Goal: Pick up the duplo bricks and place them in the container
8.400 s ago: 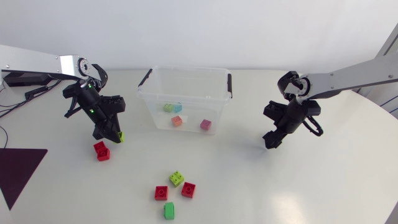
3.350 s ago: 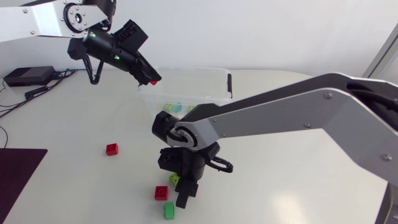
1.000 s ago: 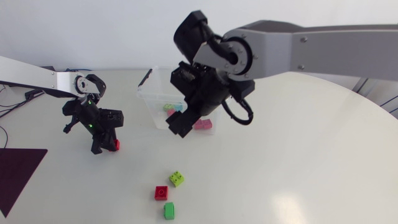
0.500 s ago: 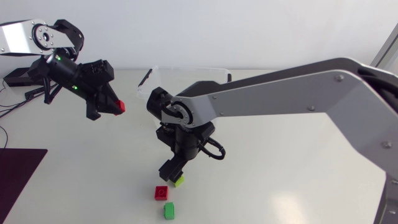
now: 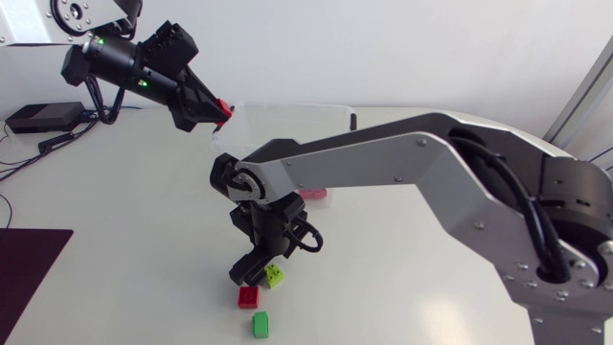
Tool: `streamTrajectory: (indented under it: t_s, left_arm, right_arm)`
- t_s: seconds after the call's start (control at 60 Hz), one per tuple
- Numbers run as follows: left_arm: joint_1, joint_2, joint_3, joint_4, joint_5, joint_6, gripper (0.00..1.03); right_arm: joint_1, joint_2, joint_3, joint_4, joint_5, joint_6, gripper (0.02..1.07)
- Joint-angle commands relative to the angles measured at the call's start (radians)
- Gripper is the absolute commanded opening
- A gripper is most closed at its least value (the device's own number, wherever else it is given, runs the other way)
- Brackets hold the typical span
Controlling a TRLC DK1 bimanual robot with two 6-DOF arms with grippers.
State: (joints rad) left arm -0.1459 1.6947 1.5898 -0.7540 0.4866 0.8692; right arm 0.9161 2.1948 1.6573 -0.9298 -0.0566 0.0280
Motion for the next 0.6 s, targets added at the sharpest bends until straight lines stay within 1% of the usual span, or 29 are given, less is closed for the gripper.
streamTrajectory:
  t_s: [0.0, 0.067, 0.167, 0.183, 0.217, 0.233, 0.25, 0.267, 0.3, 0.35, 0.367, 0.383, 0.4, 0.417, 0.433, 0.45, 0.517, 0.55, 0.583]
  left_arm:
    - [-0.021, 0.039, 0.033, 0.036, 0.010, -0.068, 0.30]
    - [-0.035, 0.052, 0.039, 0.078, 0.010, -0.110, 0.30]
    - [-0.064, 0.085, 0.044, 0.108, 0.009, -0.136, 0.30]
    - [-0.067, 0.088, 0.044, 0.113, 0.009, -0.141, 0.30]
    - [-0.073, 0.097, 0.047, 0.127, 0.007, -0.153, 0.30]
    - [-0.075, 0.112, 0.055, 0.142, 0.006, -0.164, 0.30]
    - [-0.077, 0.122, 0.061, 0.145, 0.003, -0.170, 0.30]
    - [-0.080, 0.146, 0.078, 0.151, -0.005, -0.184, 0.30]
    - [-0.087, 0.175, 0.095, 0.157, -0.019, -0.187, 0.31]
    - [-0.089, 0.195, 0.104, 0.170, -0.026, -0.194, 0.32]
    - [-0.090, 0.212, 0.111, 0.179, -0.037, -0.203, 0.45]
    - [-0.090, 0.218, 0.113, 0.182, -0.042, -0.205, 0.51]
    - [-0.090, 0.220, 0.114, 0.183, -0.042, -0.205, 0.55]
    - [-0.090, 0.226, 0.114, 0.189, -0.045, -0.208, 0.65]
    - [-0.090, 0.227, 0.114, 0.193, -0.046, -0.208, 0.69]
    - [-0.090, 0.229, 0.114, 0.196, -0.049, -0.208, 0.77]
    - [-0.089, 0.229, 0.113, 0.199, -0.051, -0.208, 0.91]
    - [-0.087, 0.226, 0.111, 0.199, -0.051, -0.210, 0.96]
    - [-0.083, 0.220, 0.110, 0.199, -0.051, -0.210, 0.98]
  right_arm:
    - [0.013, 0.042, 0.030, -0.021, -0.006, 0.043, 0.91]
    - [0.020, 0.052, 0.036, -0.027, -0.006, 0.050, 0.79]
    - [0.030, 0.052, 0.029, -0.033, -0.005, 0.052, 0.62]
    - [0.033, 0.052, 0.027, -0.035, -0.006, 0.050, 0.58]
    - [0.033, 0.054, 0.024, -0.035, -0.006, 0.050, 0.54]
    - [0.035, 0.052, 0.024, -0.037, -0.006, 0.047, 0.46]
    - [0.035, 0.052, 0.024, -0.037, -0.006, 0.047, 0.42]
    - [0.036, 0.052, 0.022, -0.043, -0.006, 0.043, 0.34]
    - [0.036, 0.043, 0.013, -0.047, -0.006, 0.039, 0.30]
    - [0.035, 0.031, 0.001, -0.047, -0.006, 0.035, 0.30]
    - [0.032, 0.014, -0.013, -0.047, -0.006, 0.030, 0.30]
    - [0.029, 0.006, -0.019, -0.047, -0.006, 0.027, 0.30]
    - [0.024, -0.006, -0.027, -0.047, -0.006, 0.024, 0.30]
    - [0.020, -0.013, -0.033, -0.047, -0.008, 0.021, 0.30]
    - [0.013, -0.023, -0.037, -0.047, -0.008, 0.020, 0.30]
    - [0.007, -0.035, -0.047, -0.047, -0.008, 0.016, 0.30]
    - [-0.003, -0.069, -0.065, -0.050, -0.008, 0.009, 0.30]
    - [-0.014, -0.098, -0.071, -0.058, -0.008, 0.007, 0.30]
    - [-0.028, -0.129, -0.076, -0.061, -0.006, 0.006, 0.30]
